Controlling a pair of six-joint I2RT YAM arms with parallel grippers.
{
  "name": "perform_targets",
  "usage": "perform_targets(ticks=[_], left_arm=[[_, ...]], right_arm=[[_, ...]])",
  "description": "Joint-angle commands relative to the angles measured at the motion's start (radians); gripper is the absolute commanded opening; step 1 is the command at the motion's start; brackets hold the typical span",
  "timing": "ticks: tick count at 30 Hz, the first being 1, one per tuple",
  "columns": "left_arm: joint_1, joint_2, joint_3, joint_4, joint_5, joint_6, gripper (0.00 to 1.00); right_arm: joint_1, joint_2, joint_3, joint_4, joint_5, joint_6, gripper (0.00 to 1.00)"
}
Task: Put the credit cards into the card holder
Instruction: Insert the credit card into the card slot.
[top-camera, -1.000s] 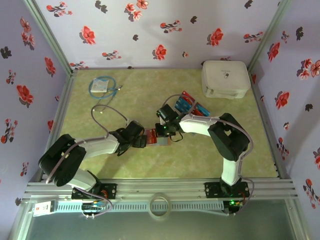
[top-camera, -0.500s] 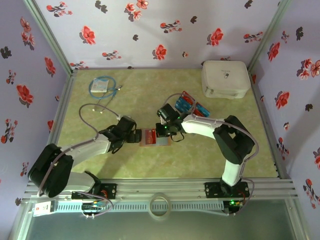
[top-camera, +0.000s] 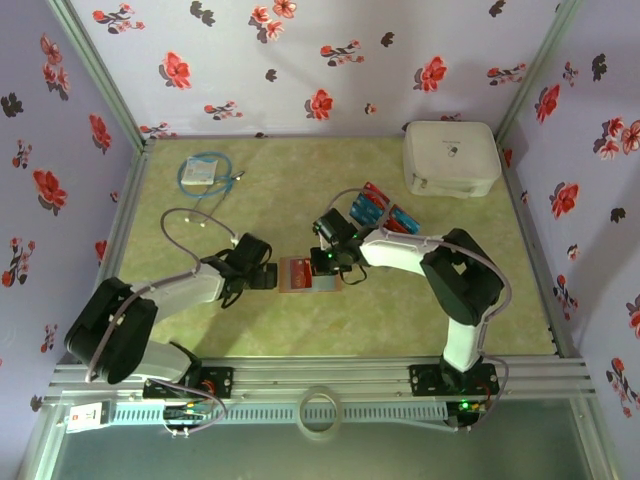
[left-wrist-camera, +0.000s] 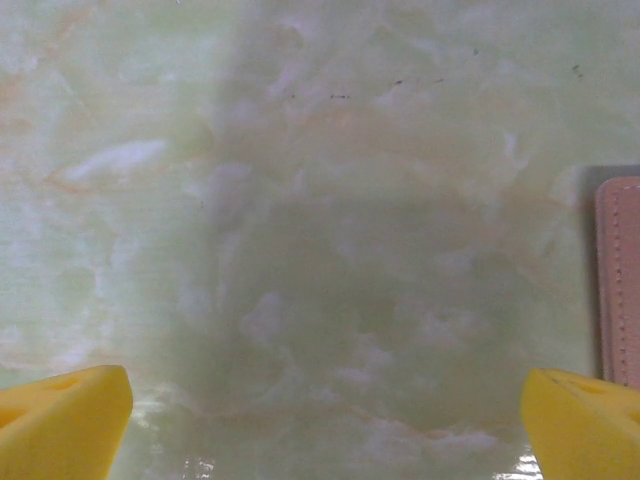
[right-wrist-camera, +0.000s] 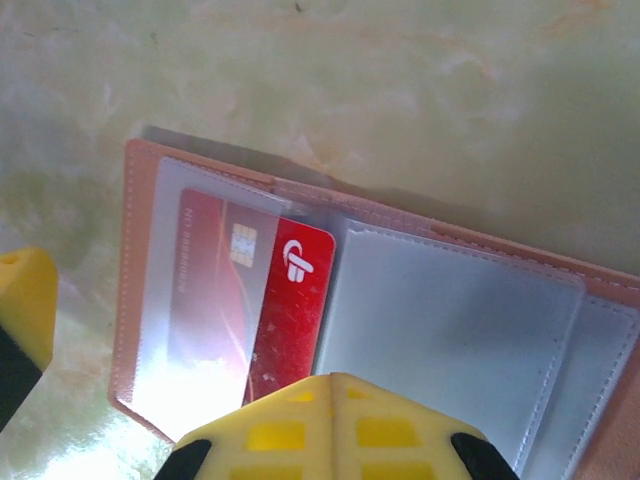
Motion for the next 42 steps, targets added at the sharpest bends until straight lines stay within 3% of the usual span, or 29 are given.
perform_targets(ticks=[1,23,42], left_arm=[[0.008,0.024,0.03,-0.024,0.006,0.022,1.0],[-0.015,0.135,0.052,0.009,0.038,0.031,1.0],[-0.03,0.108,0.041,0.013,0.04,0.021,1.0]], right_arm=[[0.005,0.022,0.028,0.018,-0.021,0.01,0.0],[0.035,0.081,0.069,0.039,-0.053,0.03,0.0],[0.065,0.074,0.105,-0.005,-0.035,0.014,0.0]])
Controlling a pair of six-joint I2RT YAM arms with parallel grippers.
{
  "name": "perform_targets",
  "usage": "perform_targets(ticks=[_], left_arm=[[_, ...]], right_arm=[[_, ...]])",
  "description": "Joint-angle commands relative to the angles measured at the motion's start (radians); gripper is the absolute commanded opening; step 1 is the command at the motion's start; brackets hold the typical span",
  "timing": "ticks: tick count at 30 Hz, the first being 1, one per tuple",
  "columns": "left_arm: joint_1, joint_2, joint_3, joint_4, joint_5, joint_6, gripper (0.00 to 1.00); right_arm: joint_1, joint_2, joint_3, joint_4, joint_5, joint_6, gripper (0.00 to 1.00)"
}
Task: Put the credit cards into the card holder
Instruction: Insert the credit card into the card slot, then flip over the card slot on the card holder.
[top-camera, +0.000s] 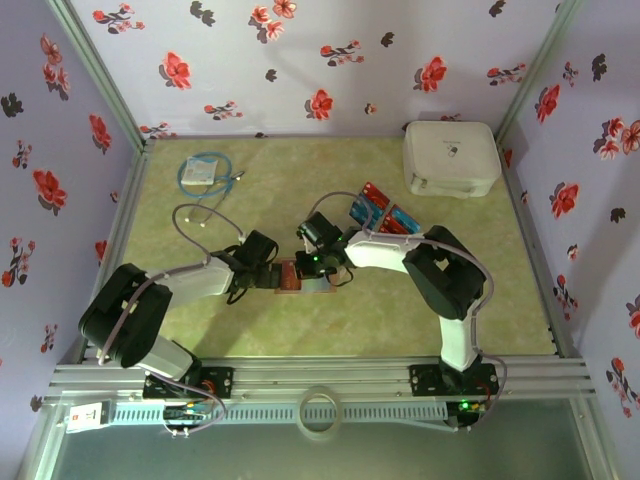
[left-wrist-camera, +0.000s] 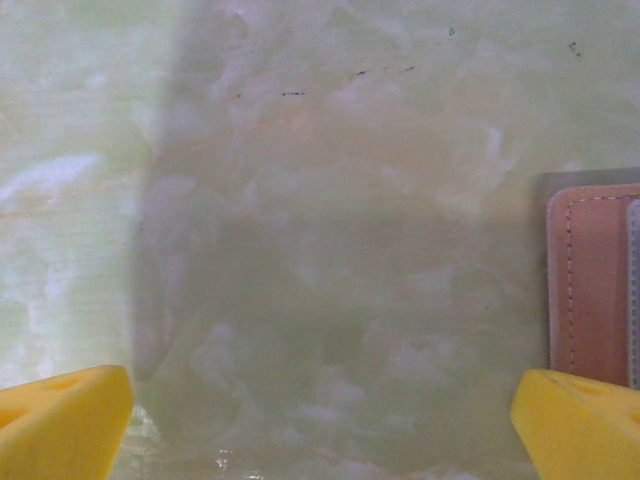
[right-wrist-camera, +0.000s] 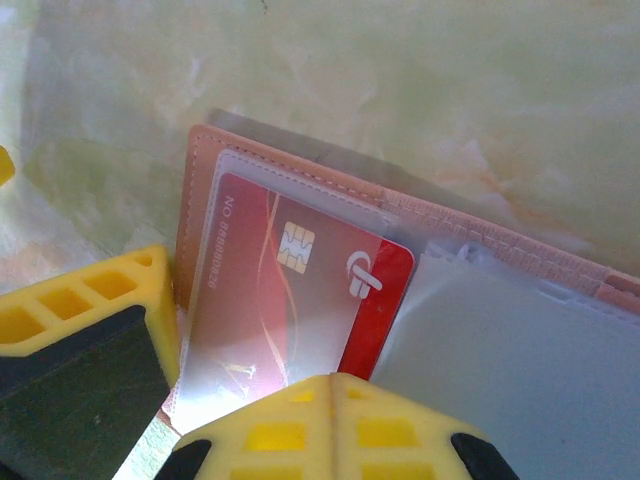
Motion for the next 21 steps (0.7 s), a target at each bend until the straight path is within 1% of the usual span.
perform_targets(ticks=[1,5,6,10,15,17,19,21], left_arm=[[-0.011,0.003,-0.006,0.003,0.021,-0.001,1.0],[0.012,-0.035,-0.006,-0.031,0.011,0.005,1.0],[0.02,-0.047,-0.007,-0.036,0.008,0.007,1.0],[0.046,-0.094,-0.015,-0.058,0.002,0.009,1.0],[0.061,-0.152,-0.008,-0.088,-0.009,0.006,1.0],[0.062,-0.167,-0.003,-0.099,-0.009,0.008,1.0],[0.062,-0.179,0.002,-0.111,-0.009,0.012,1.0],[0.062,-0.189,0.009,-0.119,-0.005,0.017,1.0]], right_arm=[[0.004,-0.034,0.019,-0.048,0.02,-0.008,0.0],[-0.024,-0.104,-0.012,-0.064,0.042,-0.017,0.0],[-0.031,-0.122,-0.02,-0.064,0.046,-0.018,0.03],[-0.06,-0.172,-0.049,-0.069,0.048,-0.021,0.07],[-0.084,-0.211,-0.083,-0.073,0.055,-0.026,0.09],[-0.091,-0.228,-0.105,-0.069,0.057,-0.024,0.12],[-0.102,-0.243,-0.125,-0.066,0.059,-0.025,0.18],[-0.116,-0.258,-0.146,-0.061,0.061,-0.027,0.2]])
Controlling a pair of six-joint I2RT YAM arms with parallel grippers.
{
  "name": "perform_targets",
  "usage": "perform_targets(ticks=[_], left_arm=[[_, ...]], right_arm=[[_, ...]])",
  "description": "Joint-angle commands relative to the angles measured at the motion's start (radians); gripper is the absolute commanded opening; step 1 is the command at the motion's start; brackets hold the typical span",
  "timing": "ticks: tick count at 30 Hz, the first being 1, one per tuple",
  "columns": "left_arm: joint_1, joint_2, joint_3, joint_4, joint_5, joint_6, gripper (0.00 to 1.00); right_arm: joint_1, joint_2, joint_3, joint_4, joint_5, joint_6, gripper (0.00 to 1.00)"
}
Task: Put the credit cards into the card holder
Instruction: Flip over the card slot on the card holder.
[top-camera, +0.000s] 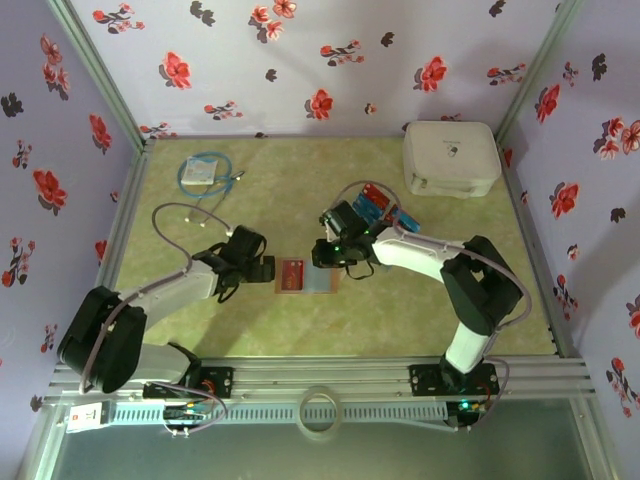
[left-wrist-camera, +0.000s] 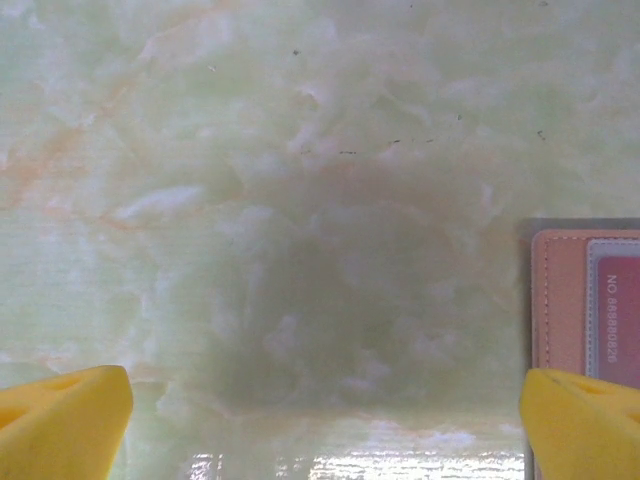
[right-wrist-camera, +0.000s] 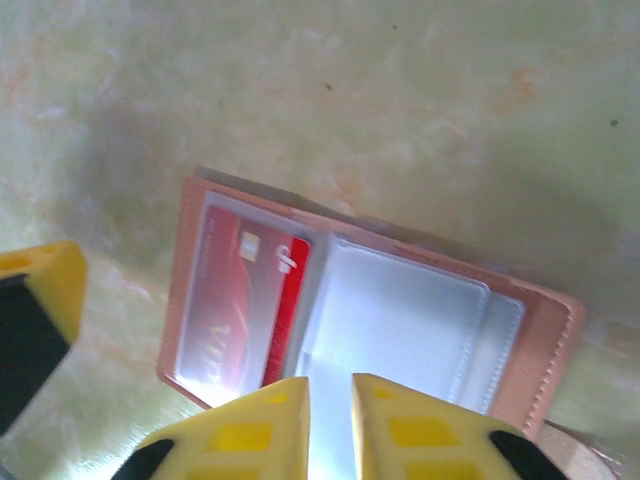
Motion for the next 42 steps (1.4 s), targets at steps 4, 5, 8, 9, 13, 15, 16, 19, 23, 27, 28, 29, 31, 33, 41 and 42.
perform_targets(ticks=[4,5,8,9,13,15,16,19,23,27,28,29,31,33,41,42], left_arm=[[0.004,-0.04,0.016,-0.038,0.032,0.015,1.0],[0.002,-0.043,0.018,-0.033,0.047,0.011,1.0],[-0.021,-0.038,0.026,-0.018,0.069,-0.007,1.0],[-0.032,-0.032,0.03,-0.013,0.072,-0.015,1.0],[-0.083,0.005,0.048,0.011,0.077,-0.039,1.0],[-0.11,0.032,0.058,0.024,0.077,-0.051,1.0],[-0.12,0.042,0.064,0.03,0.077,-0.054,1.0],[-0.152,0.075,0.076,0.048,0.077,-0.063,1.0],[-0.182,0.112,0.088,0.063,0.077,-0.069,1.0],[-0.198,0.135,0.096,0.071,0.076,-0.069,1.0],[-0.201,0.139,0.096,0.073,0.075,-0.07,1.0],[-0.204,0.144,0.096,0.077,0.074,-0.07,1.0],[-0.208,0.15,0.097,0.081,0.074,-0.072,1.0],[-0.214,0.156,0.097,0.082,0.073,-0.073,1.0],[-0.236,0.166,0.102,0.104,0.071,-0.067,1.0],[-0.238,0.167,0.101,0.107,0.071,-0.067,1.0]], right_arm=[[-0.041,-0.053,-0.056,0.0,-0.01,-0.021,0.13],[-0.046,-0.054,-0.06,0.005,-0.018,-0.022,0.11],[-0.054,-0.042,-0.055,0.014,-0.039,-0.027,0.04],[-0.056,-0.034,-0.053,0.017,-0.047,-0.029,0.02],[-0.062,0.003,-0.039,0.026,-0.067,-0.028,0.0],[-0.065,0.021,-0.03,0.032,-0.072,-0.028,0.0],[-0.065,0.029,-0.029,0.034,-0.076,-0.027,0.0],[-0.065,0.049,-0.02,0.041,-0.083,-0.024,0.0],[-0.065,0.076,-0.021,0.059,-0.091,-0.016,0.0],[-0.065,0.096,-0.024,0.083,-0.104,-0.006,0.0],[-0.065,0.103,-0.024,0.089,-0.109,-0.003,0.0],[-0.065,0.108,-0.024,0.095,-0.114,0.0,0.0],[-0.065,0.12,-0.023,0.109,-0.124,0.009,0.0],[-0.063,0.129,-0.024,0.119,-0.134,0.015,0.0],[-0.06,0.136,-0.03,0.136,-0.141,0.024,0.0],[-0.061,0.136,-0.03,0.138,-0.14,0.025,0.0]])
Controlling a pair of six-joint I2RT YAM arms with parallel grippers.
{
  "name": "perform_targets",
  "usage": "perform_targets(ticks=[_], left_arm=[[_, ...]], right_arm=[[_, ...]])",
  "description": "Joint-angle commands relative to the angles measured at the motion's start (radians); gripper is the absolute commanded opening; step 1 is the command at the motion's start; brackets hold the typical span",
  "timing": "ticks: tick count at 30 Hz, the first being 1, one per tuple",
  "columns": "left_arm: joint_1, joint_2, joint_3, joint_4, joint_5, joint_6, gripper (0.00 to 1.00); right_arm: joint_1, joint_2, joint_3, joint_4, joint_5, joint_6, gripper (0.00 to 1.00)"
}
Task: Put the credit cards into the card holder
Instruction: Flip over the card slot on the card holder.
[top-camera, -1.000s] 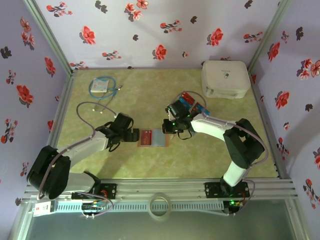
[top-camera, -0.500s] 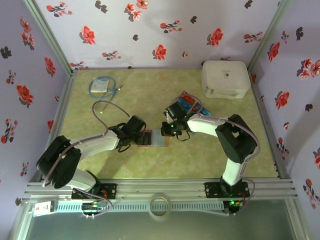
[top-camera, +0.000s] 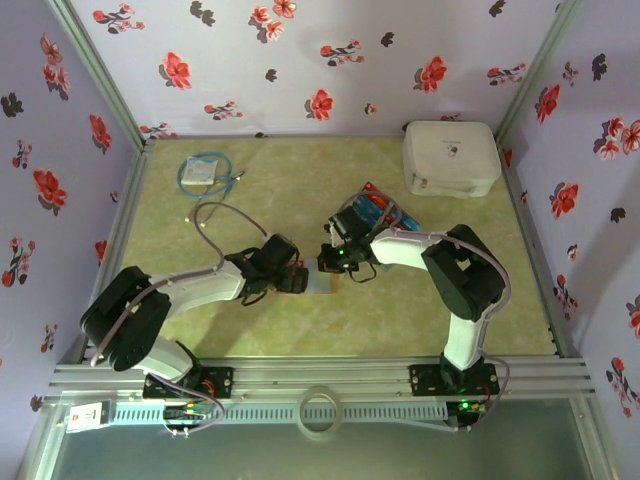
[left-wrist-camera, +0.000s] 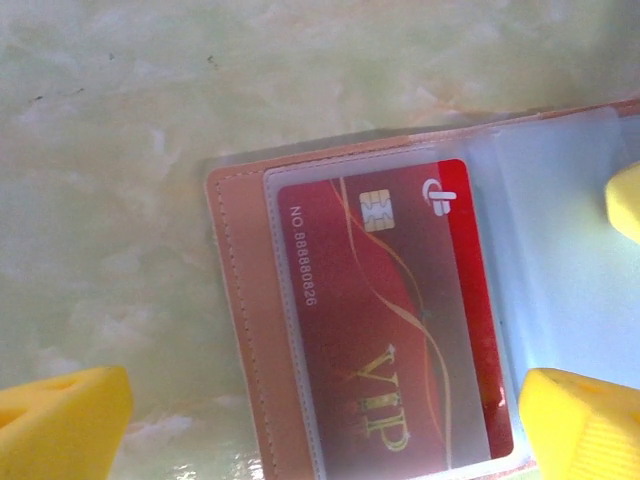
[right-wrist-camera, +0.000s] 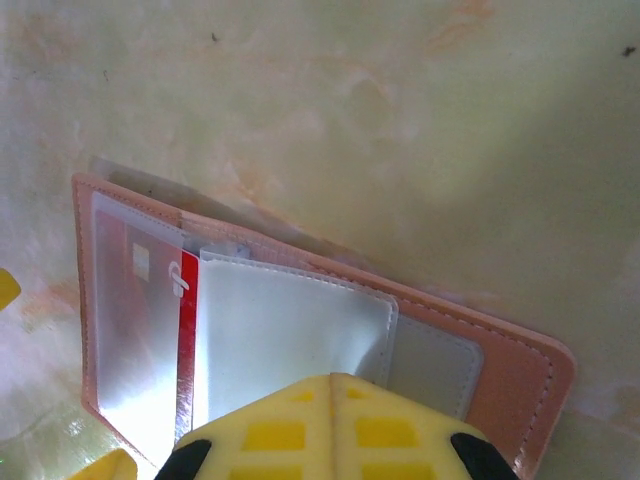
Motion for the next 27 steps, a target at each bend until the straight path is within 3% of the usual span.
perform_targets(ticks=[1,27], left_arm=[[-0.014,0.013,0.026,0.025,-0.005,-0.011,1.0],[-0.052,0.105,0.026,0.026,-0.059,0.012,1.0]], right_arm=[[0.0,0.012,0.013,0.012,-0.017,0.013,0.0],[-0.001,-0.033,0.002,0.019,-0.022,0.025,0.02]])
